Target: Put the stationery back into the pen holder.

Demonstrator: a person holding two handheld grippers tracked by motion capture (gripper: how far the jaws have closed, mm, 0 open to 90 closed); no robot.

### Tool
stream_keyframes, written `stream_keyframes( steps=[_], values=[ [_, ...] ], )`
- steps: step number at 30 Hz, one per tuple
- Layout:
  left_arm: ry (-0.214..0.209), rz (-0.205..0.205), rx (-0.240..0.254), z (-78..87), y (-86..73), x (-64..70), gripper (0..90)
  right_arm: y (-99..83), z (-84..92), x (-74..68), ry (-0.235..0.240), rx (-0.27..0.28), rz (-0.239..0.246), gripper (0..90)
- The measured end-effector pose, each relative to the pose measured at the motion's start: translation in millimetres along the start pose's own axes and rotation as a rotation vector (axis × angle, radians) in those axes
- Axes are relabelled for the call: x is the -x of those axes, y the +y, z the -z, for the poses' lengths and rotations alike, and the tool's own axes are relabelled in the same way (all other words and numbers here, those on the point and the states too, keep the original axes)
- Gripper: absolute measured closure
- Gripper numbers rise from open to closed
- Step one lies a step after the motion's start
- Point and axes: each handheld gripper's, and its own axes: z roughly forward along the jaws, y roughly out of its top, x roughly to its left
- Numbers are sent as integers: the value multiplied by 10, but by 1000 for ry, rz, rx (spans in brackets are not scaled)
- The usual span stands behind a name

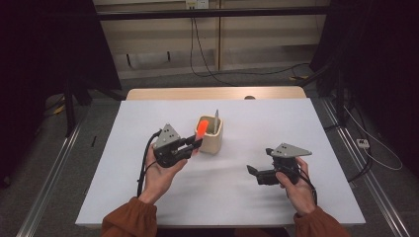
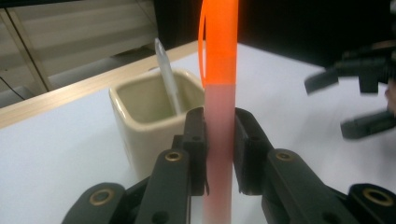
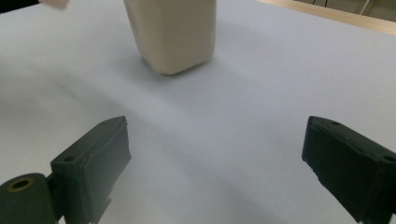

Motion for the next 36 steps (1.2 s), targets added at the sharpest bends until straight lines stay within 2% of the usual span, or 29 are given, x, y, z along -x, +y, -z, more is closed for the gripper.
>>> stream_keyframes(
  steps=[3,6,9,11,18,23,31,33,35,36],
  values=[
    [11,15,14,-14,118,-64,777,-56,77,38,4,3,1,70],
    [25,42,20,-51,204,-130,777,-103,146,65,-11,17,-6,66],
    [49,54,26,-125,270,-187,777,-171,170,74,-26,12,-9,62],
    [47,71,39,-162,299,-203,777,-205,168,76,-17,7,-16,61],
    [84,53,64,-379,392,-252,777,-206,161,72,-21,10,-18,63],
    [94,49,51,-550,341,-268,776,-206,161,81,-23,11,-20,63],
    [81,33,-6,-667,223,-263,766,-206,157,72,-16,7,-18,63],
    [68,30,-14,-674,207,-267,713,-206,155,72,-17,6,-18,63],
    [80,11,-22,-659,194,-261,648,-207,152,75,-18,5,-18,63],
    [76,24,-20,-652,190,-261,604,-208,150,75,-17,3,-18,63]
  ],
)
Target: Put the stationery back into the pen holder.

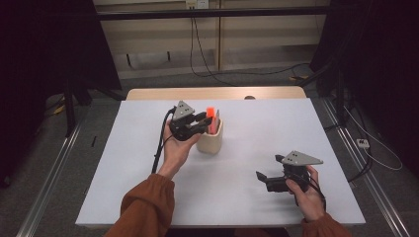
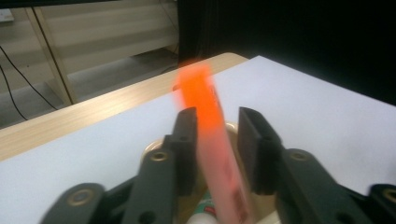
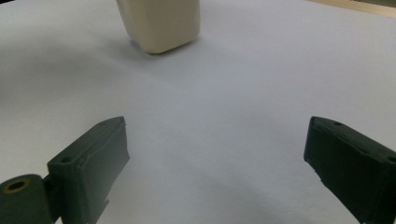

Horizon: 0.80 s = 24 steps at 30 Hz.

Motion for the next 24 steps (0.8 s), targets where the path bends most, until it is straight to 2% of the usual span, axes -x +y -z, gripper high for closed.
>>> stream_keyframes(
  steps=[2,4,9,12,20,24],
  values=[
    [11,-12,-3,25,5,0,473,0,-4,-2,2,-1,0,62],
    [19,-16,-6,55,14,-9,430,2,-4,-3,2,0,-1,63],
    [14,10,-25,116,34,-26,233,7,-2,-2,0,4,-6,62],
    [16,-4,-40,155,38,-16,162,6,-4,-2,0,4,-5,61],
    [12,8,-36,328,42,-18,67,7,-3,-10,-2,5,-11,59],
    [5,-14,-39,420,11,-31,61,6,-4,-8,-4,5,-11,59]
  ],
)
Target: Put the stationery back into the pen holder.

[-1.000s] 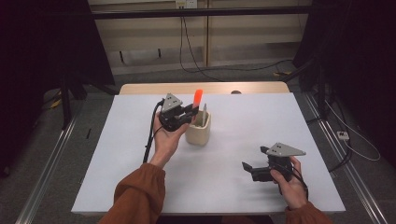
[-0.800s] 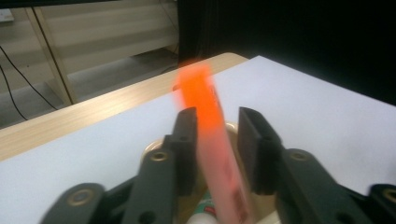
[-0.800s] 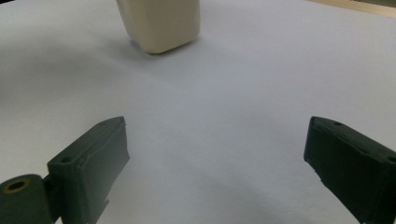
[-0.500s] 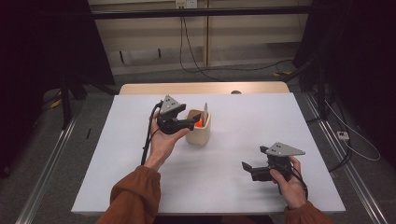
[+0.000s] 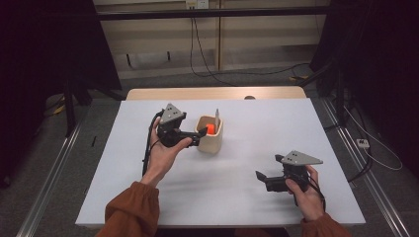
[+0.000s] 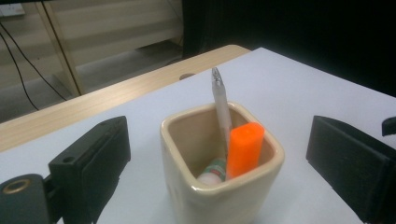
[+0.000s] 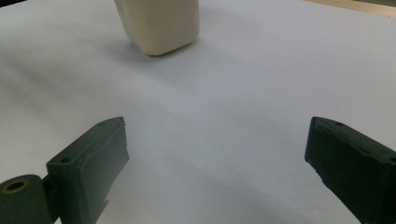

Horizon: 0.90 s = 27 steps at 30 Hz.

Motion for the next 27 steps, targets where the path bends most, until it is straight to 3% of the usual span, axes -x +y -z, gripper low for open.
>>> stream_keyframes(
  steps=[2,5,12,19,27],
  values=[
    [22,-11,-5,41,-32,-8,61,-1,0,-1,-1,0,0,58],
    [6,0,-2,101,-69,-12,61,-3,2,-4,-1,1,-2,58],
    [30,3,-8,267,-124,0,61,-9,-1,1,-2,-2,-5,57],
    [37,-29,-12,409,-232,49,63,-13,10,10,-5,1,-8,57],
    [37,-12,-41,577,-407,79,68,-14,8,1,-7,-2,-4,57]
  ],
)
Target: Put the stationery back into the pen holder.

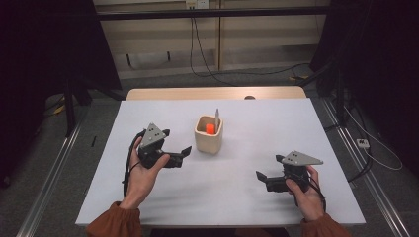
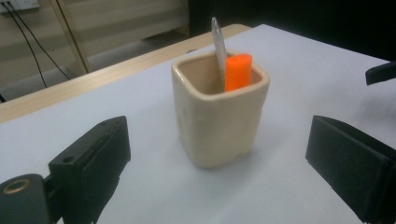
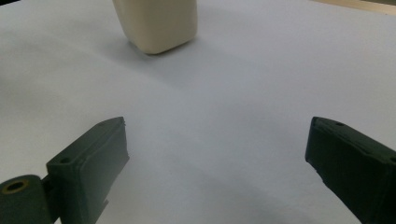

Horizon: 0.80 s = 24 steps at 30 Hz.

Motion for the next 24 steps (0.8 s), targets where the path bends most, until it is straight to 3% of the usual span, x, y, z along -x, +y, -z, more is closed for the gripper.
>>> stream_keyframes(
  steps=[10,24],
  values=[
    [4,31,-1,175,-263,8,68,5,-13,-10,3,0,0,57],
    [40,50,-49,402,-604,28,68,-4,-7,-10,1,-3,-6,57]
  ],
)
